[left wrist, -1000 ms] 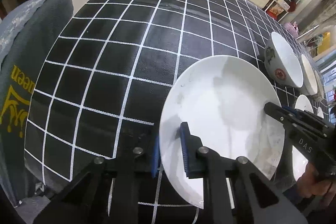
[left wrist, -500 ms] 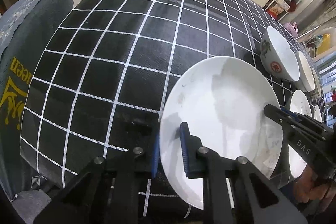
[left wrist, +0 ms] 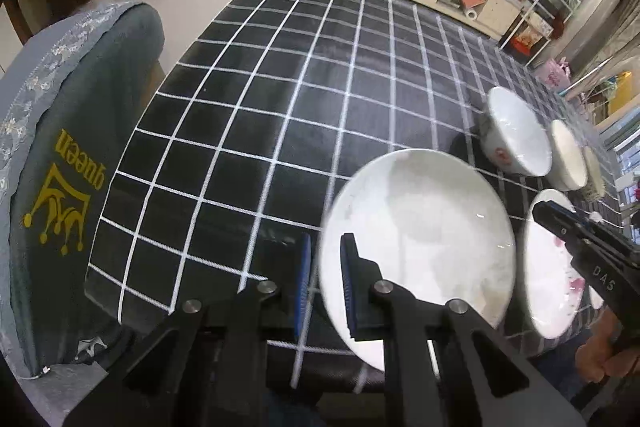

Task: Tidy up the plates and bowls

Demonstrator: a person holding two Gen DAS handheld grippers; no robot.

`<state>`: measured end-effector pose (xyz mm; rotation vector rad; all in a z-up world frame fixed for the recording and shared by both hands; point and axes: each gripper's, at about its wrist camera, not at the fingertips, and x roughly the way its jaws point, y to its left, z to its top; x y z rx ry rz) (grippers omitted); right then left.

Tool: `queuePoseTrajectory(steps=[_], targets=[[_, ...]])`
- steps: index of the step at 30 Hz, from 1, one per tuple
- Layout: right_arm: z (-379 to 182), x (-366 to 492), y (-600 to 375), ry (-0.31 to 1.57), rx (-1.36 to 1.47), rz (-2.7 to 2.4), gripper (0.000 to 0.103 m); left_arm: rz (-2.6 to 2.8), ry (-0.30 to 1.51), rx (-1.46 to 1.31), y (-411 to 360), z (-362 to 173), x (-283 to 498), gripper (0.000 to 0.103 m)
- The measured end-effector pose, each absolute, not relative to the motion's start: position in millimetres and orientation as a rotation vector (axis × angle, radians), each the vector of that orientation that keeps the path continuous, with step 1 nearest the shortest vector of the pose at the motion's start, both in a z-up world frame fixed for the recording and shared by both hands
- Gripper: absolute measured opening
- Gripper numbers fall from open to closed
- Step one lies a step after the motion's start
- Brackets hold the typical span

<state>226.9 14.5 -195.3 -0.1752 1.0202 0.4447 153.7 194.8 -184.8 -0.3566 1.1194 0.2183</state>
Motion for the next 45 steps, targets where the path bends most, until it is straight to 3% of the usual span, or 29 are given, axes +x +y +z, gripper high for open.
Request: queuePoseTrajectory(steps=[12,25,36,42,45], targets=[[-170,190,-73,0.982,-0.101,0.346,0.019,0.032,1.069,-0.289,103,-140,140,0.014],[-173,177,-168,0.992,-0.023,0.252,0.019,-0.126,1.118,-0.184,2,-146,165,0.014],[-181,207,-202,1.061,0.002,0.26,0.019,-0.158,1.158,-0.131,-27,-151,203,0.018],[-192,233,-203,1.13,0.05,0.307,0.026,-0.165,1.206,-0.145,-22,-163,226,0.022],[-191,246,-197,1.144,0.038,0.325,0.039,-0.174,1.227,-0.158,-17,-169,239,0.03]])
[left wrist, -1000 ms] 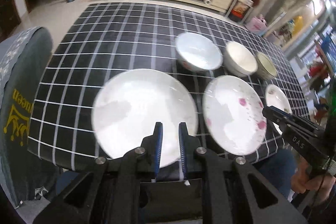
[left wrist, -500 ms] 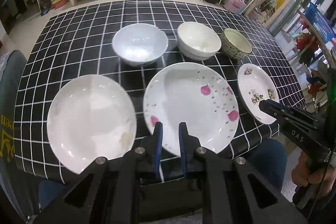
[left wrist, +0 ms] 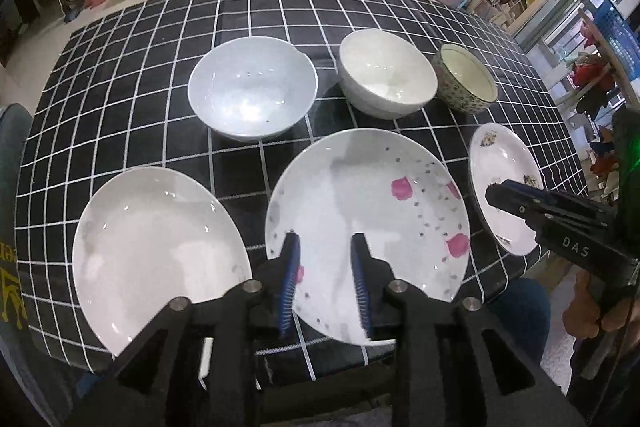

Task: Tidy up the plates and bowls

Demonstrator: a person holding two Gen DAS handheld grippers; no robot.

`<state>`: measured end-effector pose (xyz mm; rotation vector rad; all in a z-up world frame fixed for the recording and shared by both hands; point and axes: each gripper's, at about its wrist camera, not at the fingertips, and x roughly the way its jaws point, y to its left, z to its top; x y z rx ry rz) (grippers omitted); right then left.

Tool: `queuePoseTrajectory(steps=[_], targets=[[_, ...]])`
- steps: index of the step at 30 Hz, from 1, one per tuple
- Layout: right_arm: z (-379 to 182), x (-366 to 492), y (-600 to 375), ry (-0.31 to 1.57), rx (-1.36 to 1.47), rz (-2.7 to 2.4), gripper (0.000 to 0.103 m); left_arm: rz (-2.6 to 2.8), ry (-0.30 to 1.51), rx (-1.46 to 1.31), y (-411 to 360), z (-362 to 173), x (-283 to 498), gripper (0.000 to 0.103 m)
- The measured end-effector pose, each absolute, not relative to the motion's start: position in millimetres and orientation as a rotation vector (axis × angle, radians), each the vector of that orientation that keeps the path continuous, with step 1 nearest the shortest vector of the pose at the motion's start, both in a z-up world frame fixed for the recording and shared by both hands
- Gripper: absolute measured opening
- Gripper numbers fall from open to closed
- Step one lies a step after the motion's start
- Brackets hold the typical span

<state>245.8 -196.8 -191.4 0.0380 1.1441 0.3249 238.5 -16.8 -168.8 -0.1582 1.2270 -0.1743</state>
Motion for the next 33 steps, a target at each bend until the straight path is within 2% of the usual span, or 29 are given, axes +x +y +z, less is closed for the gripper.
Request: queuePoseTrajectory(steps=[2,13,18,24,33], targets=[[-192,255,-192,1.152,0.028,0.342,0.044,-0.172,1.245,-0.16,-11,-174,249,0.031],[-214,291,-168,1.207,-0.059,0.351,0.044,-0.165,1.288,-0.151,10,-207,283,0.031],[-226,292,-167,1.225,-0.057,0.358,0.044,-0.181,1.292,-0.097,6,-218,280,0.022],[-235,290,-167,1.237,-0.082,0.345,0.043,-0.206,1.319,-0.071,-1,-231,270,0.018],[-249,273,-180,1.278,-0.06,0.33,0.027,-0.181,1.322,-0.062,-5,-235,254,0.018]])
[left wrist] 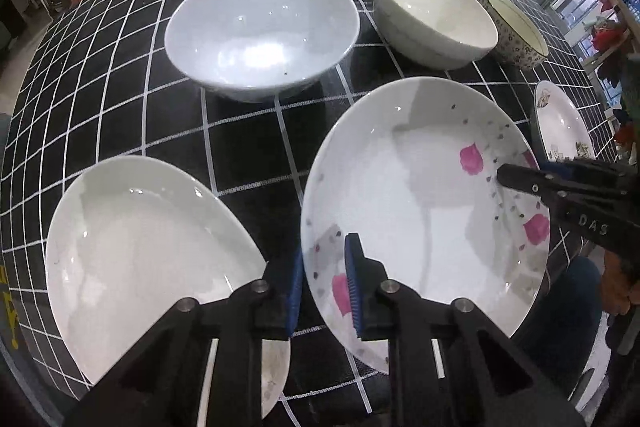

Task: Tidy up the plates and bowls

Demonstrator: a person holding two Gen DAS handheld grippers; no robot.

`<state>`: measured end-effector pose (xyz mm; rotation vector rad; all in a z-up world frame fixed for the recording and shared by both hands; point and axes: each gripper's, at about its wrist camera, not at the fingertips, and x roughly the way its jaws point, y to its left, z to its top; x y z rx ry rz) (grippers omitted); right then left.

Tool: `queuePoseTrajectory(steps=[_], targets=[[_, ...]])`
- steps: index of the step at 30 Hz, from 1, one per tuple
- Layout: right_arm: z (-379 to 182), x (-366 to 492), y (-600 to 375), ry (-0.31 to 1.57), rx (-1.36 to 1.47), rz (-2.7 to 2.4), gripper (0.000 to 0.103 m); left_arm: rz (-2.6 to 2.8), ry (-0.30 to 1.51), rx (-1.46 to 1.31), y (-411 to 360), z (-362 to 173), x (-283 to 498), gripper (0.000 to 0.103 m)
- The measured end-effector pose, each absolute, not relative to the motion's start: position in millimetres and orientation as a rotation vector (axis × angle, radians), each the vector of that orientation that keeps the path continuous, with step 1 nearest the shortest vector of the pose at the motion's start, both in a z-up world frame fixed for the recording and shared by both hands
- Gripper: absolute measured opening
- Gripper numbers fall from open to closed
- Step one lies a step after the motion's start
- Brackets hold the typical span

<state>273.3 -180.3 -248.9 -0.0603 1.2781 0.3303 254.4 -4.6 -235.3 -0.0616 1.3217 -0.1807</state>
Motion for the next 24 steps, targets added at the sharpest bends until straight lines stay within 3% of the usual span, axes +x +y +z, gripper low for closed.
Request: queuePoseTrajectory(steps=[24], targets=[[-249,241,-196,1.275,0.011,0.225,0.025,-0.166,1.358,-0.081,-12,-238,221,0.018]])
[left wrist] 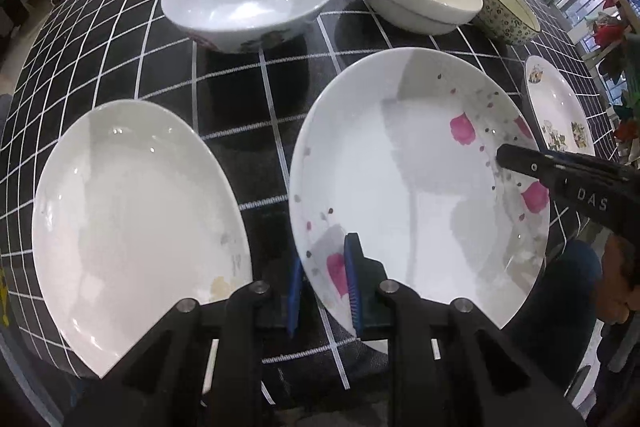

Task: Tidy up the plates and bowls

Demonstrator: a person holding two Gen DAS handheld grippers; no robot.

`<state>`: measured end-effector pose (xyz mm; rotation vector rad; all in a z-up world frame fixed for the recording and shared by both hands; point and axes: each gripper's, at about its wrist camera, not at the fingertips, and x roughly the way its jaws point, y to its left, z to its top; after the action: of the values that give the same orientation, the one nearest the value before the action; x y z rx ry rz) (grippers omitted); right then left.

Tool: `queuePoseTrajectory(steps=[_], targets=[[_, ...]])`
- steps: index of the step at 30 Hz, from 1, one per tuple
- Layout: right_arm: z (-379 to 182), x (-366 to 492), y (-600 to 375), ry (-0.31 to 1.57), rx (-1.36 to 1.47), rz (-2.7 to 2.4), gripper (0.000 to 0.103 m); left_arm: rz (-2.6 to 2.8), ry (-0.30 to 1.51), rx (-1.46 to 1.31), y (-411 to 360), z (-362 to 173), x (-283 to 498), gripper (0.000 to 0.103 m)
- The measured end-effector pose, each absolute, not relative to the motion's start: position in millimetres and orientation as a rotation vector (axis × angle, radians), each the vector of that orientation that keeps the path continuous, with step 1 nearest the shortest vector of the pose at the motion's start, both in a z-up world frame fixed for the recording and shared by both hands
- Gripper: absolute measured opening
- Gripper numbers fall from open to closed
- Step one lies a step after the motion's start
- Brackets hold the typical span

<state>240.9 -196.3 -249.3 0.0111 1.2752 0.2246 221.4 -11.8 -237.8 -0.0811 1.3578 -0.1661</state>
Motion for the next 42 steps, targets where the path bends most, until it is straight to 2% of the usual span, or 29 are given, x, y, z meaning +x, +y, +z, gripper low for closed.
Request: queuePoseTrajectory(steps=[9,19,42], targets=[[-228,242,-177,1.242,0.017,0.215,0.025,-0.154,1.309,-0.106,1,-210,213,0.017],[-202,234,-132,1.197,-0.011,0.288,0.025,-0.089,1.253,-0.131,49,-183,197,0.017],[-227,232,-1,1.23,-0.154,0.422,0.025,0.078,1.242,-0.225,156,-190,162,0.016]])
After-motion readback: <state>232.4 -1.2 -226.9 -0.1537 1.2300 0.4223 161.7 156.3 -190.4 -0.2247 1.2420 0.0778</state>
